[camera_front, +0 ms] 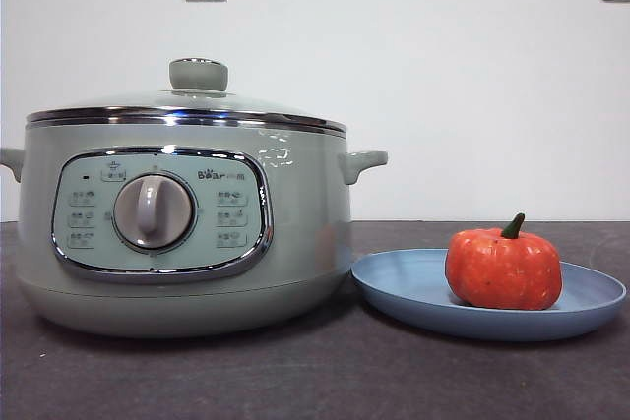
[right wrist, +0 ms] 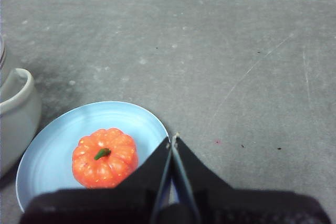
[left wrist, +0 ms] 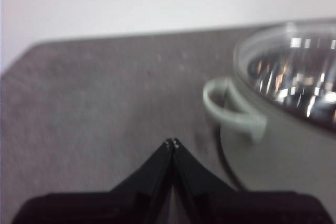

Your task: Take the pumpkin out from the steamer,put the pumpkin in the blue plate,close the lid

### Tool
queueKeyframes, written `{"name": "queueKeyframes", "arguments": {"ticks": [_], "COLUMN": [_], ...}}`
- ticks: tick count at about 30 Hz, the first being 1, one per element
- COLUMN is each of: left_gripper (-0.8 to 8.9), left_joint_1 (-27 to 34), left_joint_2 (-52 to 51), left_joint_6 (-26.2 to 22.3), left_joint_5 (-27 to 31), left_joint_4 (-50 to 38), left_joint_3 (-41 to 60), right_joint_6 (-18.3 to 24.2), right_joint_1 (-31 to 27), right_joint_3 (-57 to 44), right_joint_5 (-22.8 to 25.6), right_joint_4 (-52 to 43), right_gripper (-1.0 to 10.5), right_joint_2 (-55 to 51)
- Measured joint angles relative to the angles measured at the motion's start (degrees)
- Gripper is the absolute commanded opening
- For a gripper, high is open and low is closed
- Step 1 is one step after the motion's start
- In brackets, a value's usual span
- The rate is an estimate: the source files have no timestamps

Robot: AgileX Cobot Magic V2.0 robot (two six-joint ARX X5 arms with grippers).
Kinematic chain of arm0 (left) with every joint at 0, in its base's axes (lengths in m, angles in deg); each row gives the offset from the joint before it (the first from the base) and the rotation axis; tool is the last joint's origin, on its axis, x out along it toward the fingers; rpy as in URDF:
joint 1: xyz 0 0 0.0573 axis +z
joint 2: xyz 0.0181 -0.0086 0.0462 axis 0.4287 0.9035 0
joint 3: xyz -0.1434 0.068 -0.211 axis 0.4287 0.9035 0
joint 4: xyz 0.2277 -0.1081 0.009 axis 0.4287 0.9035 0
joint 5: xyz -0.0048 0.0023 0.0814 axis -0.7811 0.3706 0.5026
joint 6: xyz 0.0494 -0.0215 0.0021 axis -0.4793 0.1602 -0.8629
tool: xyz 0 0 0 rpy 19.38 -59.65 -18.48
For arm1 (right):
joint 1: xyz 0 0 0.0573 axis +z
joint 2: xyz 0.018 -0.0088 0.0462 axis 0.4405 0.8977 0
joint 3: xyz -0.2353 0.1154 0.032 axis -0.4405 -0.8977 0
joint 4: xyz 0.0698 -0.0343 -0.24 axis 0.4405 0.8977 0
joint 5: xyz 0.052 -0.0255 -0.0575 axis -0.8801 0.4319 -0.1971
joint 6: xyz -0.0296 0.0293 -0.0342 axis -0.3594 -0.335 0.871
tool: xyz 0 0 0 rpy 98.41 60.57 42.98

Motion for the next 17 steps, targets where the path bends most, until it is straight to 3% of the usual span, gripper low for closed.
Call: {"name": "queueKeyframes", "arguments": {"ticks": [17], "left_gripper": [-0.04], "left_joint_1": [0.35], "left_joint_2": [-0.20], "left_joint_6": [0.11], "left_joint_5": [-0.31], "left_joint_4": [-3.32], "left_joint_3": [6.84], "right_joint_6": [0.00], "right_joint_1": [0.00], "right_joint_3": [0.00], "right_joint_5": [0.00], "right_joint_4": [0.07], "right_gripper": [-0.2], "right_joint_2": [0.00]}}
